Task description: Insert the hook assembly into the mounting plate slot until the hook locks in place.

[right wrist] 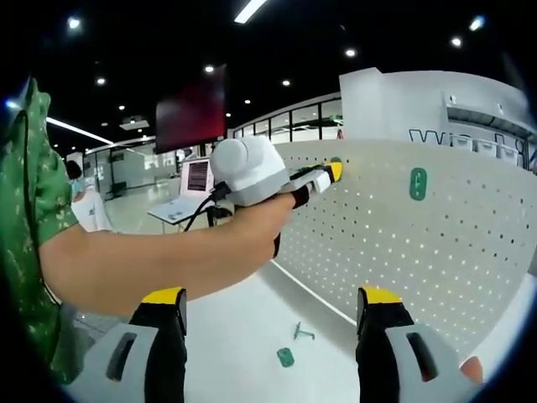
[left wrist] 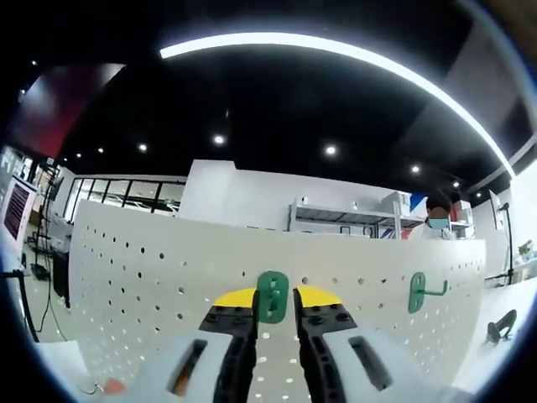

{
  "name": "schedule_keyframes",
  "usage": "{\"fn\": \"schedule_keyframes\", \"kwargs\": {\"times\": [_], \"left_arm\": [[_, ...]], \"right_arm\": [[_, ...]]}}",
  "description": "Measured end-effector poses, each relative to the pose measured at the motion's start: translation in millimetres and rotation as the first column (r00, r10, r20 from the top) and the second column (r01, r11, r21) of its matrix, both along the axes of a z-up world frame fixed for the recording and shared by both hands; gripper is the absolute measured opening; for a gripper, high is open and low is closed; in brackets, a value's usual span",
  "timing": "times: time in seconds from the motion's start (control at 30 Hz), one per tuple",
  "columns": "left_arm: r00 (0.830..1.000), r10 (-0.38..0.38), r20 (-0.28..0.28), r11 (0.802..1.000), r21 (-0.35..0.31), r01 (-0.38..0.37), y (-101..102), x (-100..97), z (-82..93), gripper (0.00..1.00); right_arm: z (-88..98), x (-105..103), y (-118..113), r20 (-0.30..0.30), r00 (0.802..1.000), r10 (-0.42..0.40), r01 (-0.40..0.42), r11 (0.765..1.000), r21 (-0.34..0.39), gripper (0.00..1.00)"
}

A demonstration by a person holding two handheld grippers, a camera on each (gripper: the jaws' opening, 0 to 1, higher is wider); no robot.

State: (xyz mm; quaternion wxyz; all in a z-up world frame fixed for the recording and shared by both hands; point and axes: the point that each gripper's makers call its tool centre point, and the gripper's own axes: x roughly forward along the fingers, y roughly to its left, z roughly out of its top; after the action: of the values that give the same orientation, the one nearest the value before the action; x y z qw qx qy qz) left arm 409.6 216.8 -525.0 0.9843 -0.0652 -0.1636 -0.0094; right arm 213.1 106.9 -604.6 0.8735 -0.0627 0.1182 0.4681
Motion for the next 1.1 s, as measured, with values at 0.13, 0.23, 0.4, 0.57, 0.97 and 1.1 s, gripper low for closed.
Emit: {"fn": "schedule_keyframes", "kwargs": {"times": [0.13,0.23,0.4,0.57,0.97,1.1], "left_arm": [[1.0,-0.003,-0.015,1.0,0.006,0.003,2,-4.0,-4.5,0.25],[1.0,-0.011,-0.023,1.0,0.02,0.012,2,-7.1,-6.4,0.26],[0.998,-0.041,-0.056,0.998,0.047,0.043,1,-12.8,-15.1,0.33],[0.991,-0.091,-0.1,0.994,0.048,0.096,-4,-17.0,-26.0,0.36],[0.941,-0.264,-0.214,0.953,0.091,0.288,-24,-46.4,-48.5,0.56],[0.922,-0.298,-0.247,0.94,0.092,0.328,-20,-58.5,-53.1,0.64]], "right_arm": [[1.7,-2,2,0.004,1.0,0.002,-0.002,1.0,0.001,0.85],[2.6,-3,3,0.007,1.0,0.002,-0.002,1.0,0.002,0.85],[4.5,-3,3,0.01,1.0,-0.003,0.003,1.0,0.007,0.85],[7.9,-6,5,0.017,1.0,-0.003,0.003,1.0,0.009,0.85],[11.9,-14,5,0.024,1.0,-0.012,0.012,1.0,0.011,0.85],[15.1,-19,4,0.03,0.999,-0.018,0.017,1.0,0.015,0.86]]}}
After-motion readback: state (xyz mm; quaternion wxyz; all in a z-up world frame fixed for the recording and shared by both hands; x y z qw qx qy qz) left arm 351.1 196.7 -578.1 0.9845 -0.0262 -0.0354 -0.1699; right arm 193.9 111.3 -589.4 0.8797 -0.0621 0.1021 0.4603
